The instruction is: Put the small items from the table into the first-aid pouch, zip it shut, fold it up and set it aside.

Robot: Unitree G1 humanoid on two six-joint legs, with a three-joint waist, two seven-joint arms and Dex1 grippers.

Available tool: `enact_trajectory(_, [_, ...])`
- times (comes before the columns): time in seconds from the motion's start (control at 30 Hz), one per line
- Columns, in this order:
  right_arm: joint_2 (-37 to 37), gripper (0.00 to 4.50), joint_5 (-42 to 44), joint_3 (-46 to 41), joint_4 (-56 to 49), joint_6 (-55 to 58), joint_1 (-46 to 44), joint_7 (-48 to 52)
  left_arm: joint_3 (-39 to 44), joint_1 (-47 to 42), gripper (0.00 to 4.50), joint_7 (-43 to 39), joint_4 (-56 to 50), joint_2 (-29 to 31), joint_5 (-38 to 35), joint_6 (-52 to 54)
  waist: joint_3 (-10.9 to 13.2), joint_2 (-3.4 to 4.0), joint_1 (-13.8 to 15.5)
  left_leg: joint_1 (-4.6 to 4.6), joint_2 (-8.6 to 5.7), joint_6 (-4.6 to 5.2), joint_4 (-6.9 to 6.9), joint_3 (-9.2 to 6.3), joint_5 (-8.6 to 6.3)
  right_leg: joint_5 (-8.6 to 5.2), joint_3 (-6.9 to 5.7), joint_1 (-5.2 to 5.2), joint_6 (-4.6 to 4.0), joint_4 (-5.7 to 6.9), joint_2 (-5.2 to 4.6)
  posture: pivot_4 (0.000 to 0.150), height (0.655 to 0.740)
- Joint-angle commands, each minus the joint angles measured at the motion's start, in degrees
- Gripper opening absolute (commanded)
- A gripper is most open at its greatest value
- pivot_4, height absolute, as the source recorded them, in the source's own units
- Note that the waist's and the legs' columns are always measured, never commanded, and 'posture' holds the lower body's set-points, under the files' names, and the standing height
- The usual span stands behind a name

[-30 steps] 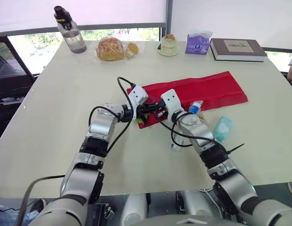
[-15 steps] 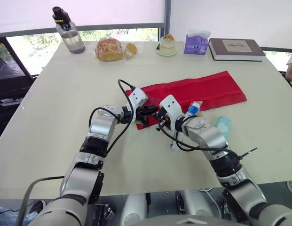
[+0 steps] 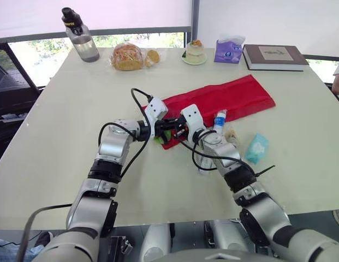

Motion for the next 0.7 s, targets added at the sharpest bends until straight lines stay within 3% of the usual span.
enact_trajectory(0.03, [1.24,0.11,0.13,-2.59,-0.13,-6.02,-2.01,-1.09,-1.64,1.86,0.0,-1.66,-2.32,-0.05,-0.64,1.52,0.0,0.0,-0.04,0.0,0.0,0.0,-0.01,-0.01,0.0,0.0,0.02,0.0,0.0,-0.01,-0.01,0.15,0.74])
enact_trajectory(0.2, [0.95,0.11,-0.48,-1.67,-1.53,-6.38,0.11,0.38,-1.64,1.98,0.0,-1.61,-2.01,0.23,-0.2,1.1,0.0,0.0,-0.05,0.0,-0.01,0.0,-0.03,-0.02,0.0,0.0,0.0,-0.01,0.0,0.01,-0.01,0.15,0.74])
enact_trajectory(0.43, [-7.85,0.11,0.99,2.27,-21.51,4.98,8.07,11.77,-2.68,-0.18,0.0,-2.46,2.93,3.72,3.23,-4.97,0.01,0.02,-0.05,-0.02,-0.03,0.0,-0.02,-0.03,0.0,0.0,0.04,-0.03,0.0,-0.01,-0.02,0.15,0.74])
enact_trajectory(0.7, [-17.09,0.11,8.68,-3.04,-42.07,13.63,16.38,18.57,-4.03,-3.41,0.0,-2.55,11.44,9.75,8.85,-15.66,0.01,0.02,0.01,0.04,0.02,0.0,-0.04,-0.01,0.0,-0.03,-0.03,-0.05,-0.03,0.07,0.2,0.15,0.74])
